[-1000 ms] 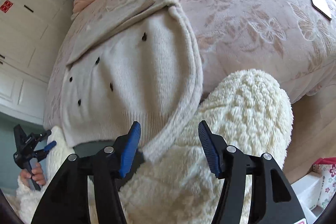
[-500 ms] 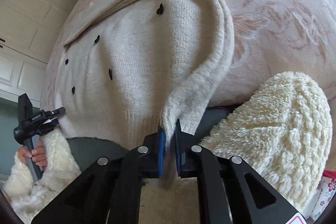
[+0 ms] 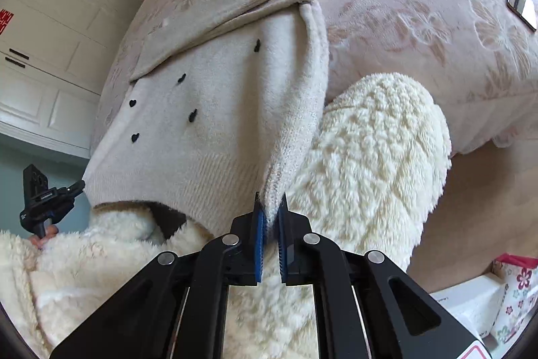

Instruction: Fold small clothes

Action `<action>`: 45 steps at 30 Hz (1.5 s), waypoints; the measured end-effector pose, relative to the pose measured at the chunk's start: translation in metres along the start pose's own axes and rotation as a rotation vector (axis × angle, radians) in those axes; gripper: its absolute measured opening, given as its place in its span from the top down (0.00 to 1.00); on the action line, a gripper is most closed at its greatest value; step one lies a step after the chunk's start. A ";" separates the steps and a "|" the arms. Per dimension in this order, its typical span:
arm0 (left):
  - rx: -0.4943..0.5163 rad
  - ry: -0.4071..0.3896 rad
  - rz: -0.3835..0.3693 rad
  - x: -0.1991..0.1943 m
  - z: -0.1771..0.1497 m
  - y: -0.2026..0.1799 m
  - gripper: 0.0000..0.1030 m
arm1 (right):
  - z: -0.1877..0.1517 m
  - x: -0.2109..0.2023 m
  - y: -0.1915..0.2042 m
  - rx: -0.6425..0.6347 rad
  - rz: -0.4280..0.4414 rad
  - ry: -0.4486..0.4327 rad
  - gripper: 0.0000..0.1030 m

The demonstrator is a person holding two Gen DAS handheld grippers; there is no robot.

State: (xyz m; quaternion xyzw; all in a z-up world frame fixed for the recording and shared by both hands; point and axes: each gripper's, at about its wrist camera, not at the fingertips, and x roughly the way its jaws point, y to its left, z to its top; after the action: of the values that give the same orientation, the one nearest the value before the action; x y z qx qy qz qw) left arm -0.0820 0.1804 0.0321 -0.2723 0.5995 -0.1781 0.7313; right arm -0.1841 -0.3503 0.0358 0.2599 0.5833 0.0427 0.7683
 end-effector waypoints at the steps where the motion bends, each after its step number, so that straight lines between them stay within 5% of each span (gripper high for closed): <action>1: -0.001 -0.004 -0.008 -0.005 0.000 -0.005 0.98 | -0.001 -0.005 0.004 -0.003 0.014 0.002 0.94; 5: 0.060 -0.097 -0.066 -0.016 0.053 -0.039 0.98 | 0.047 -0.030 0.029 -0.055 0.070 -0.130 0.94; 8: 0.171 -0.205 -0.029 -0.007 0.127 -0.073 0.98 | 0.129 -0.040 0.029 -0.050 0.101 -0.304 0.93; 10: 0.226 -0.326 0.065 0.007 0.180 -0.091 0.97 | 0.187 -0.029 0.017 0.007 0.108 -0.386 0.90; 12: 0.265 -0.392 0.180 0.032 0.221 -0.104 0.76 | 0.235 -0.005 0.011 0.037 0.010 -0.434 0.88; 13: 0.261 -0.405 0.249 0.044 0.236 -0.103 0.50 | 0.250 0.007 0.011 0.049 -0.073 -0.447 0.87; 15: 0.243 -0.419 0.322 0.056 0.247 -0.097 0.43 | 0.255 0.019 0.016 0.079 -0.178 -0.488 0.75; 16: 0.229 -0.424 0.315 0.055 0.246 -0.094 0.40 | 0.250 0.021 0.021 0.081 -0.190 -0.525 0.61; 17: 0.221 -0.428 0.274 0.053 0.241 -0.091 0.25 | 0.241 0.021 0.026 0.071 -0.180 -0.570 0.38; 19: 0.202 -0.435 0.198 0.051 0.226 -0.086 0.07 | 0.225 0.022 0.028 0.046 -0.197 -0.645 0.29; 24: 0.293 -0.276 0.150 0.108 0.215 -0.096 0.07 | 0.201 0.043 0.017 0.066 -0.235 -0.564 0.29; 28: 0.299 -0.076 0.095 0.174 0.217 -0.102 0.09 | 0.189 0.043 0.004 0.141 -0.208 -0.549 0.29; 30: 0.304 0.005 0.050 0.199 0.217 -0.107 0.32 | 0.188 0.041 -0.001 0.164 -0.191 -0.545 0.29; 32: 0.332 0.066 0.062 0.214 0.215 -0.116 0.93 | 0.191 0.040 -0.004 0.166 -0.186 -0.540 0.29; 34: 0.350 0.027 0.034 0.202 0.219 -0.123 0.92 | 0.199 0.040 -0.006 0.151 -0.195 -0.534 0.29; 39: 0.278 -0.236 -0.069 0.122 0.274 -0.138 0.94 | 0.241 0.051 -0.014 0.143 -0.145 -0.526 0.28; 43: 0.254 -0.233 0.006 0.131 0.321 -0.137 0.94 | 0.289 0.100 -0.025 0.188 -0.132 -0.410 0.29; 45: 0.237 -0.201 0.064 0.152 0.327 -0.128 0.94 | 0.301 0.123 -0.030 0.221 -0.085 -0.361 0.63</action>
State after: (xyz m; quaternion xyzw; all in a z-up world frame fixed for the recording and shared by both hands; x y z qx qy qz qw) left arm 0.2784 0.0506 0.0358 -0.1813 0.5064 -0.1962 0.8199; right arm 0.1245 -0.4358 -0.0296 0.3211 0.4480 -0.1011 0.8283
